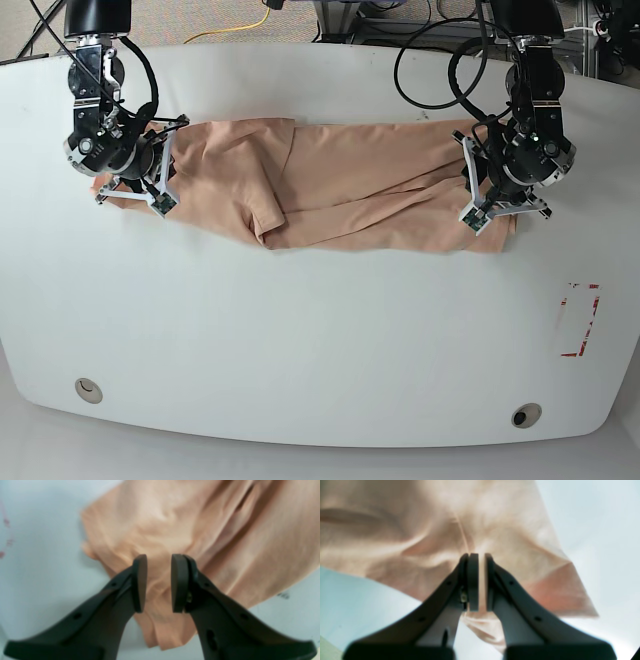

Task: Layout the t-shirt on the table in an organized manner, then fold the t-shirt properly
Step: 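Grasp the shirt strip's ends with both grippers and pull them apart, then release the left gripper and regrasp the strip end near the left gripper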

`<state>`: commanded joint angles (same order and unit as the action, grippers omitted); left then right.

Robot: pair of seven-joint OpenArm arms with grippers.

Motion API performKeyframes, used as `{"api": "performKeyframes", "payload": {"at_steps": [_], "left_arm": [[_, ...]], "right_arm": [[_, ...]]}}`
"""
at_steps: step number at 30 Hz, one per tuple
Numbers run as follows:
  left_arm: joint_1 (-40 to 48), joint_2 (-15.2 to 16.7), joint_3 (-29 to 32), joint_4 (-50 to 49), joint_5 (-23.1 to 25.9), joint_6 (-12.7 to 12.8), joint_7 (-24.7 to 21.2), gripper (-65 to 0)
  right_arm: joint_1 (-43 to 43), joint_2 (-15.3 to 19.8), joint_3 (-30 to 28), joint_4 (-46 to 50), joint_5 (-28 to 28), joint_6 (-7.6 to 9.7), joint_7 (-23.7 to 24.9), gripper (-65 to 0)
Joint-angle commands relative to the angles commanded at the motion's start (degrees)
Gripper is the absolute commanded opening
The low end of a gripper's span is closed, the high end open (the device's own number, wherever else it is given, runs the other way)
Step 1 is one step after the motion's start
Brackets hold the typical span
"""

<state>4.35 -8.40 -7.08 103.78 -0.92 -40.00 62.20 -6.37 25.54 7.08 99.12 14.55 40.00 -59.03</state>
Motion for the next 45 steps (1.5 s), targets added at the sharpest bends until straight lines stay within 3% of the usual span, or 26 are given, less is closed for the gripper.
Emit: {"api": "performKeyframes", "payload": {"at_steps": [8, 13, 25, 32, 37, 41, 45], "left_arm": [[0.3, -2.5, -0.2, -4.9, 0.0, 0.0, -0.4, -51.0], [2.1, -4.5, -0.3, -5.1, 0.0, 0.0, -0.4, -51.0], [2.8, -7.4, -0.3, -4.6, -0.4, 0.0, 0.0, -50.6], [0.4, -7.4, -0.4, 5.3, -0.5, 0.0, 6.0, -50.3], [-4.7, -6.3, -5.1, 6.9, -0.5, 0.0, 13.5, -40.0], [-7.1, -3.6, -12.9, 6.7, -0.5, 0.0, 14.2, -28.6], [-8.3, -3.2, -14.2, 5.4, -1.3, 0.0, 14.2, -26.2]], "right_arm": [[2.4, 1.4, -0.4, -16.2, 0.0, 0.00, 12.8, -60.9], [5.6, 2.5, -0.5, -24.7, -0.1, 0.00, 17.7, -60.9], [8.5, 4.9, -4.0, -26.8, 0.2, 0.00, 19.0, -60.9], [8.4, 4.8, -4.0, -25.8, 0.4, 0.00, 18.9, -60.9], [8.5, 4.8, -4.0, -25.9, 0.2, 0.00, 18.9, -60.9], [8.5, 4.8, -4.0, -26.0, 0.3, 0.00, 18.9, -60.9], [8.5, 4.7, -4.0, -26.1, 0.4, 0.00, 18.9, -60.9]]}}
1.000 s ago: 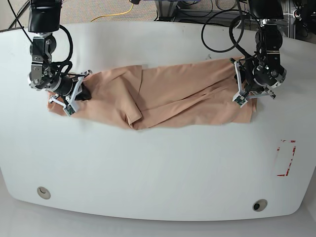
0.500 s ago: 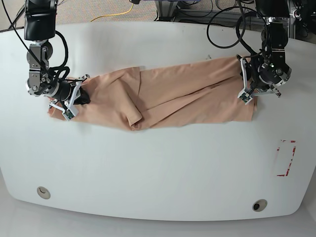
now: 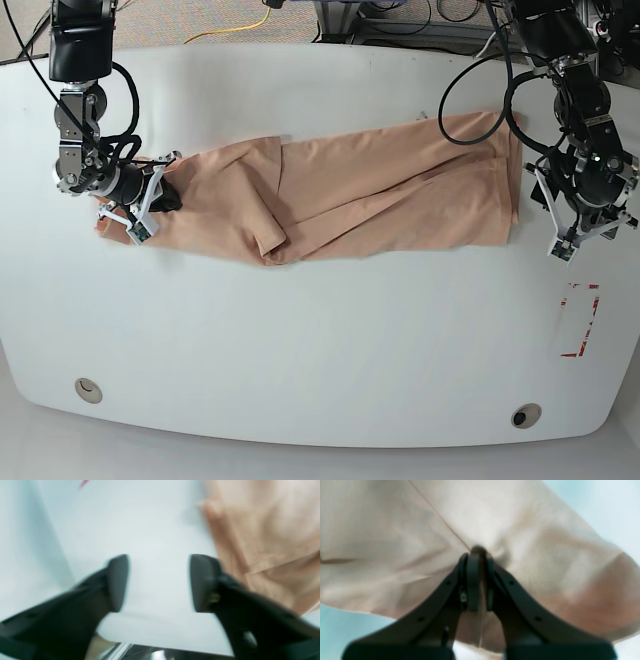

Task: Layout the t-shirt on the table in an organized manner, then fold the t-shirt properly
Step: 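Release the left gripper and regrasp the strip end near the left gripper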

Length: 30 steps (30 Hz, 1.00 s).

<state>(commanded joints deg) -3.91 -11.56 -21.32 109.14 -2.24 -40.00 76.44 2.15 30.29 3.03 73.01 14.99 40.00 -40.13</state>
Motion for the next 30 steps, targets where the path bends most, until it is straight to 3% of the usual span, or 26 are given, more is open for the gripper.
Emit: {"api": "performKeyframes", "payload": {"at_steps": [10, 17, 30], "left_arm": [[-0.1, 0.0, -5.5, -14.2, -15.5, 0.0, 0.7, -26.1], [-0.1, -0.3, -7.9, -20.0, -16.6, 0.0, -0.3, -26.1], [0.2, 0.3, -5.1, -28.0, -16.7, 0.0, -3.1, -26.0]], "right_arm": [[0.0, -1.9, 0.0, 0.0, -0.4, 0.00, 0.0, -60.9], [-0.1, -1.9, 0.0, 0.0, -0.4, 0.00, -0.1, -60.9], [-0.1, -1.9, 0.0, 0.2, -0.2, 0.00, -0.1, -60.9]]}}
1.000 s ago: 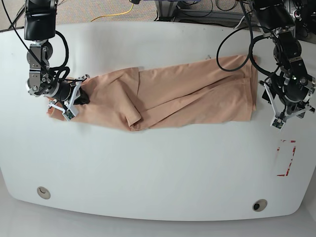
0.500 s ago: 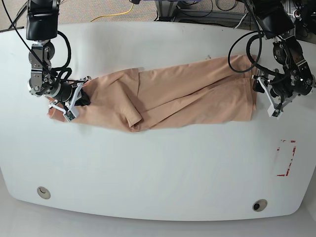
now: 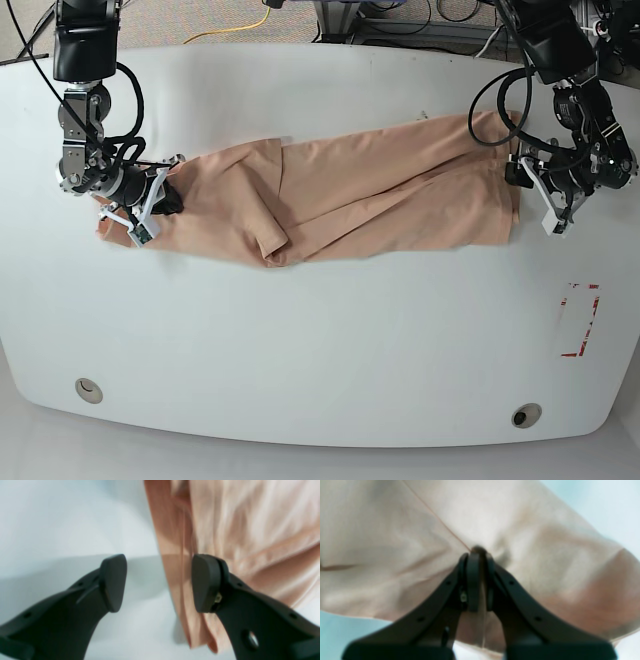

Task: Layout the t-shirt on the table in an organized manner, then fold the t-shirt properly
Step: 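Release the left gripper and regrasp the strip end near the left gripper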

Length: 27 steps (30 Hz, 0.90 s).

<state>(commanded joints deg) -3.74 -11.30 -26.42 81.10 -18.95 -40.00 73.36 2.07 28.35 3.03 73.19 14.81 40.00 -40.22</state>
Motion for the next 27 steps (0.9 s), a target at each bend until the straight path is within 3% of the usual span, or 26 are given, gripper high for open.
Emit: {"api": "performKeyframes", "payload": {"at_steps": [11, 15, 17, 19, 21, 27], "left_arm": [[2.2, 4.2, 4.7, 6.5, 0.0, 0.0, 2.1, -26.4], [3.2, 4.3, 4.9, 7.9, 0.0, 0.0, 2.0, -27.9], [3.1, 4.3, 4.8, 7.8, 0.1, 0.0, 1.9, -33.5], [3.0, 4.3, 4.6, 7.6, 0.1, 0.0, 1.9, -48.8], [3.0, 4.3, 4.5, 7.8, 0.1, 0.0, 1.9, -59.3], [3.0, 4.0, 4.0, 12.6, 0.1, 0.0, 2.2, -59.4]], "right_arm": [[0.0, 0.0, 0.0, 0.0, -0.1, 0.00, 0.0, -60.9], [0.0, 0.0, 0.0, 0.0, 0.1, 0.00, 0.0, -60.9], [0.0, 0.0, 0.0, 0.0, 0.2, 0.00, 0.0, -60.9], [0.0, 0.0, 0.0, 0.0, 0.2, 0.00, 0.0, -60.9], [0.0, 0.0, 0.0, 0.0, 0.2, 0.00, 0.0, -60.9], [0.0, -0.1, 0.0, -0.1, 0.2, 0.00, 0.0, -60.9]]}}
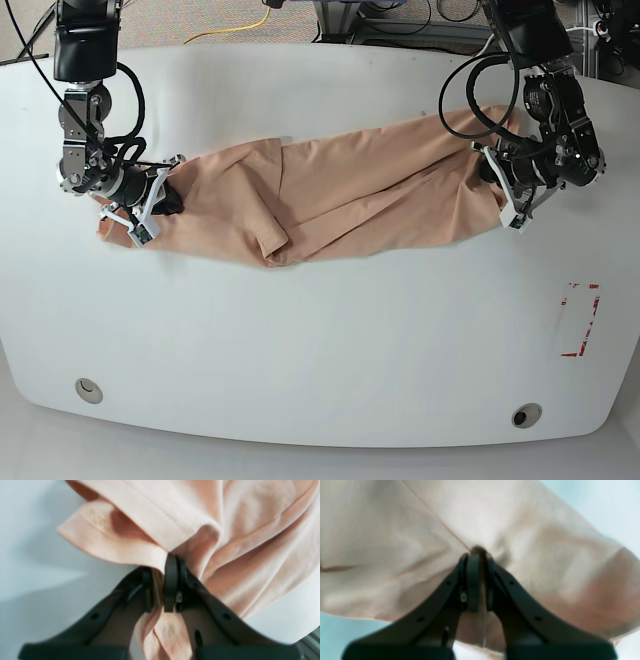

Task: Layout the t-shirt on the table in an organized manner, then fold the t-shirt properly
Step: 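Release the left gripper and regrasp the strip end near the left gripper, then lift the strip end with the left gripper and fold it toward the right gripper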

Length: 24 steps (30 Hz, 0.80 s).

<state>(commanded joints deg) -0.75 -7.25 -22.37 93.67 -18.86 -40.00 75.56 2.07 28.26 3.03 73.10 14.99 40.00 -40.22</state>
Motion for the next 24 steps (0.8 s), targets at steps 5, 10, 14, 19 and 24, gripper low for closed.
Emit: {"api": "performKeyframes", "payload": {"at_steps": [5, 10, 14, 19, 24], "left_arm": [[-0.2, 0.1, -0.4, 9.7, -0.1, 0.0, 3.1, -59.4], [-2.7, 0.3, 2.1, 14.5, -5.4, 0.0, 4.4, -59.4], [-4.1, 0.3, 5.1, 14.5, -10.5, 0.0, 4.4, -59.4], [-5.5, 0.4, 10.4, 14.4, -11.7, 0.0, 4.4, -58.9], [-5.5, 0.2, 8.7, 14.2, -11.5, 0.0, 4.4, -49.2]], "right_arm": [[0.0, 0.0, 0.0, 0.0, 0.0, 0.00, 0.0, -60.9], [0.0, 0.0, 0.0, 0.0, 0.0, 0.00, 0.0, -60.9], [0.0, 0.0, 0.0, 0.0, -0.3, 0.00, 0.0, -60.9], [0.0, 0.0, 0.0, 0.1, -0.4, 0.00, -0.4, -60.9], [0.0, 0.0, 0.2, 0.2, -0.3, 0.00, -2.2, -60.9]]}}
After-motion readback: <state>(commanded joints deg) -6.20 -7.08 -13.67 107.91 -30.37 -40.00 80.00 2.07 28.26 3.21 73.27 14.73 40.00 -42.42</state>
